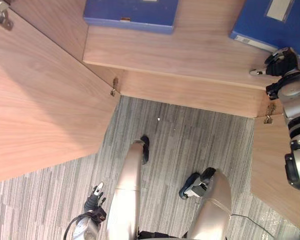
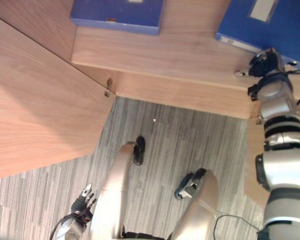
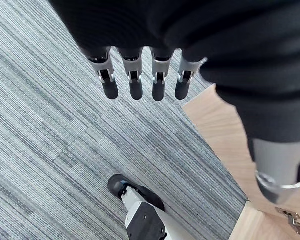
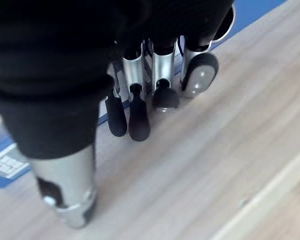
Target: Walk over to the cabinet, pick up the folder, carry it to the office cabinet, place the folder inside the office cabinet, then close the office cabinet door
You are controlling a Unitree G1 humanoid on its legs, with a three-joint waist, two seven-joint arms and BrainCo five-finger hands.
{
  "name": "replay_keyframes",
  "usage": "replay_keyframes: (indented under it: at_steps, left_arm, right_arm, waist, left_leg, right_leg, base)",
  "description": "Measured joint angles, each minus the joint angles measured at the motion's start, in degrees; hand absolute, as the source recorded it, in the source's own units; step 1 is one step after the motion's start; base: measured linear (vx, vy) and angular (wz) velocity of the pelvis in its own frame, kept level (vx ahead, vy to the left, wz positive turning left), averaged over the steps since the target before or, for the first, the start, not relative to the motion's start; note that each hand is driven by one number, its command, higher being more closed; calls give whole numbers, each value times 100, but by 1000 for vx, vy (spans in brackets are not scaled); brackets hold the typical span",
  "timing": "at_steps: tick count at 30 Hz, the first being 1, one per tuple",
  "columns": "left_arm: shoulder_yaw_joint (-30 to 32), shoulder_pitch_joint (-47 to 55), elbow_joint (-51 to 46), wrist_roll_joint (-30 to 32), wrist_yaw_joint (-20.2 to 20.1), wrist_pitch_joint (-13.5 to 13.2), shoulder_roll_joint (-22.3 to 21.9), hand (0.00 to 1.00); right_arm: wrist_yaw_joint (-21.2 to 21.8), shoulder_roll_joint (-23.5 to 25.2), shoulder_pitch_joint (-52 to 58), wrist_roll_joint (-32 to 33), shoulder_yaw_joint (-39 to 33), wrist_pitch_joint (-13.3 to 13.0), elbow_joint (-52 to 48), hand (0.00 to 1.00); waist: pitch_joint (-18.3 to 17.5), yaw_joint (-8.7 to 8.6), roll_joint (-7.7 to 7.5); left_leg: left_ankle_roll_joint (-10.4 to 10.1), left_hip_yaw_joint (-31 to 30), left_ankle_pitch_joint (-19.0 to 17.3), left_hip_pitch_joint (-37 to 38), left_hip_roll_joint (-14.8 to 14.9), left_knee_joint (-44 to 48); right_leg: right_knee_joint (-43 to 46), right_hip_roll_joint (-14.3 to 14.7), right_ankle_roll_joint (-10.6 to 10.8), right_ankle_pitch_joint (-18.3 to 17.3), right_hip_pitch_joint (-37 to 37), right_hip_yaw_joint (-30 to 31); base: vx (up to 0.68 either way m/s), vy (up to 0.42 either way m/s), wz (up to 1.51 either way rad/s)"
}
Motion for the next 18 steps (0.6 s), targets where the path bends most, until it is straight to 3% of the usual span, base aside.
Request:
replay_keyframes:
  at_steps: [8,16,18]
  left_arm:
    - [88,0,-15,27,65,-154,-70,0]
    - [196,-2,-52,58,194,-278,-70,0]
    - [197,-15,-47,59,221,-279,-69,0]
  right_arm:
    - [-590,-20,-1,-439,-72,164,-851,0]
    - [-968,100,-16,-805,-287,171,-1577,0]
    - [-1011,346,3,-807,-296,157,-1635,0]
  waist:
    - [52,-183,-64]
    - [55,-180,-58]
    - [54,-183,-57]
  left_leg:
    - [-28,3,99,-121,0,-67]
    - [-28,-35,97,-124,64,40]
    - [-29,-51,99,-94,96,44]
  right_leg:
    - [85,-14,-23,12,-203,15]
    - [166,36,-24,12,-182,11]
    - [133,78,-42,21,-139,-2]
  base:
    - [-8,-36,1]
    - [-15,-25,-2]
    - [-33,-4,-7]
